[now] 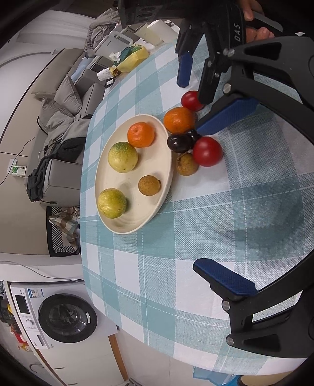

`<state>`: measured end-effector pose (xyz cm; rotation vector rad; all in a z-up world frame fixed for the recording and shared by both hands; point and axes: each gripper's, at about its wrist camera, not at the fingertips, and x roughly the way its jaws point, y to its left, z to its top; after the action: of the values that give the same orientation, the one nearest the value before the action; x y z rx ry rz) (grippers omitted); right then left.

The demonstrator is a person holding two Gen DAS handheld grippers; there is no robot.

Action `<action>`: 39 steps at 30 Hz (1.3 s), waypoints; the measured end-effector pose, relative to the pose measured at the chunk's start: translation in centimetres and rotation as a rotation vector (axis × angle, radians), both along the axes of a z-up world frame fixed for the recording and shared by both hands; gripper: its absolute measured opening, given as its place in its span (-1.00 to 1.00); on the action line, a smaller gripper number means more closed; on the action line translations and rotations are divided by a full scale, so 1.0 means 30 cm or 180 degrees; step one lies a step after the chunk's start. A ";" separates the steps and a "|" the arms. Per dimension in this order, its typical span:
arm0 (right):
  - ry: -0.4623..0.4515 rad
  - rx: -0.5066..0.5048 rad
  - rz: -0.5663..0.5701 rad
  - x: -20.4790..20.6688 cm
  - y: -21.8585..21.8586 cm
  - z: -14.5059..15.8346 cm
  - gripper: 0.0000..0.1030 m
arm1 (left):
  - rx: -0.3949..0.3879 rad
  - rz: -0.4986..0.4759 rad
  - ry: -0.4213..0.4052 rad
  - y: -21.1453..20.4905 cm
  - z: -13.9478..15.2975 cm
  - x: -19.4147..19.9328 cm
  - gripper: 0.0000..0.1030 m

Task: Organize fruits
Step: 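Withdraw both tools from the plate toward the remaining fruits, then grasp a red tomato with the right tool while the left tool grasps another red tomato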

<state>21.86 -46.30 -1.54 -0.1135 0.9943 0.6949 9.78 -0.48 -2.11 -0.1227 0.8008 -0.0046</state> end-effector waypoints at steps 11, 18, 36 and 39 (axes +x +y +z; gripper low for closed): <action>0.0012 -0.0023 0.0062 -0.007 0.010 -0.018 0.11 | -0.0048 -0.0053 0.0109 -0.012 -0.036 0.027 0.97; -0.0014 -0.0033 0.0063 -0.006 0.015 -0.019 -0.01 | -0.0034 -0.0138 0.0171 -0.040 -0.061 0.041 0.97; -0.0021 -0.0012 0.0093 -0.009 0.026 -0.026 -0.41 | -0.0037 -0.0266 0.0375 -0.082 -0.109 0.081 0.58; -0.0033 0.0010 0.0080 -0.014 0.018 -0.022 -0.42 | -0.0044 -0.0286 0.0367 -0.085 -0.110 0.079 0.56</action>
<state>21.45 -45.77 -2.21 -0.1269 0.9832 0.7180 12.17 -3.04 -5.42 -0.1007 0.9212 -0.0885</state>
